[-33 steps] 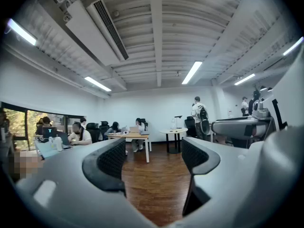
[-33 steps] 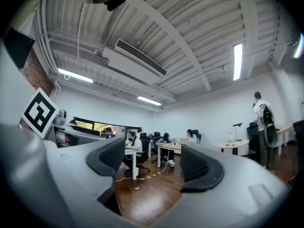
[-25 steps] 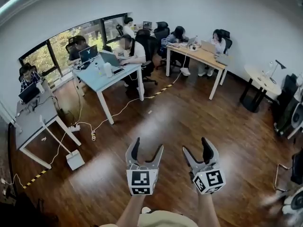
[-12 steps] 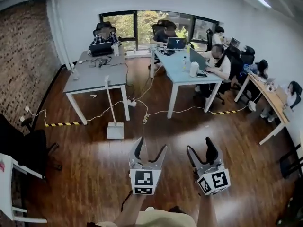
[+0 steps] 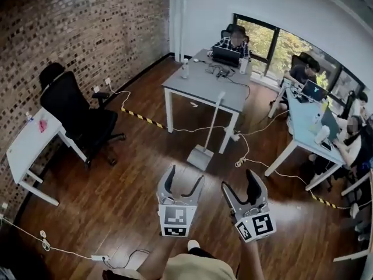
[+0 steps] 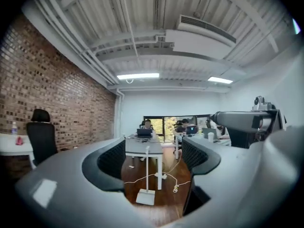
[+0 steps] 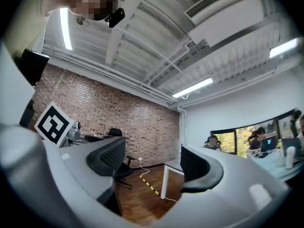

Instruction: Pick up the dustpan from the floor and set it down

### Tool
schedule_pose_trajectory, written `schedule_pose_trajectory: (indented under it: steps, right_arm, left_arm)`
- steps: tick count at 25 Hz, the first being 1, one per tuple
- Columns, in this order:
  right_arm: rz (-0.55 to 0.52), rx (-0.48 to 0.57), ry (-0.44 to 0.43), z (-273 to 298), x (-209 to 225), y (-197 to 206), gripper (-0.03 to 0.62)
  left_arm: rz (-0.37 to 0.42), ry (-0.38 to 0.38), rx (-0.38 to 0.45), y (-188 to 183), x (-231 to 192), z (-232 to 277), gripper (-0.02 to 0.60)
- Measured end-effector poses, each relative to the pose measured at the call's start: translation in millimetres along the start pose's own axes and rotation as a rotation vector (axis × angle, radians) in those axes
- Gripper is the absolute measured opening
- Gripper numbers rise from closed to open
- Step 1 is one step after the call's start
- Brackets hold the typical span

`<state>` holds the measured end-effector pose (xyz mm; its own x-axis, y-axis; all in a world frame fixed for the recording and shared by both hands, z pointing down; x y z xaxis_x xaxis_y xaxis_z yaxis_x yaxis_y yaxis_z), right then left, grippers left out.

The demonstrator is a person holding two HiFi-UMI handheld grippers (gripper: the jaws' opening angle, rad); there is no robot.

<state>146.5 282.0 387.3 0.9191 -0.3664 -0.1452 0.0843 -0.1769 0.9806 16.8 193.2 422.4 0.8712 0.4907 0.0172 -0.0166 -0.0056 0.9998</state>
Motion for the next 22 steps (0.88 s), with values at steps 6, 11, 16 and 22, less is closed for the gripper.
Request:
schedule_pose_trajectory:
  steps: [6, 11, 16, 22]
  right_arm:
    - [0.057, 0.057, -0.326, 107.7, -31.5, 13.0, 0.365]
    - [0.048, 0.060, -0.577, 185.5, -92.5, 25.3, 0.364]
    - [0.095, 0.096, -0.768, 256.2, -155.2, 28.9, 0.364]
    - [0.170, 0.096, -0.890, 339.1, -223.1, 40.3, 0.365]
  left_arm:
    - [0.031, -0.334, 0.001, -10.3, -100.5, -5.9, 0.365]
    - [0.023, -0.584, -0.051, 0.6, -184.1, -43.3, 0.364]
    - [0.020, -0.738, -0.050, 4.1, -257.2, -67.5, 0.365]
    - [0.003, -0.813, -0.018, 6.0, -348.0, -74.5, 0.399]
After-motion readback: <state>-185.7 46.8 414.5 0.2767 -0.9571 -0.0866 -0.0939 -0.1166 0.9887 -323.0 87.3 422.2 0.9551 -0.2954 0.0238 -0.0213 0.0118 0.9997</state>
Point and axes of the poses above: the fingertips, and each gripper's own axes: z forward along the fingers, x to its right, y out of its underside, the point moved 2 cm from there along -z, backward along the fingers, and after that the axes turned 15 degrees about -y, right-handed, at the moved point
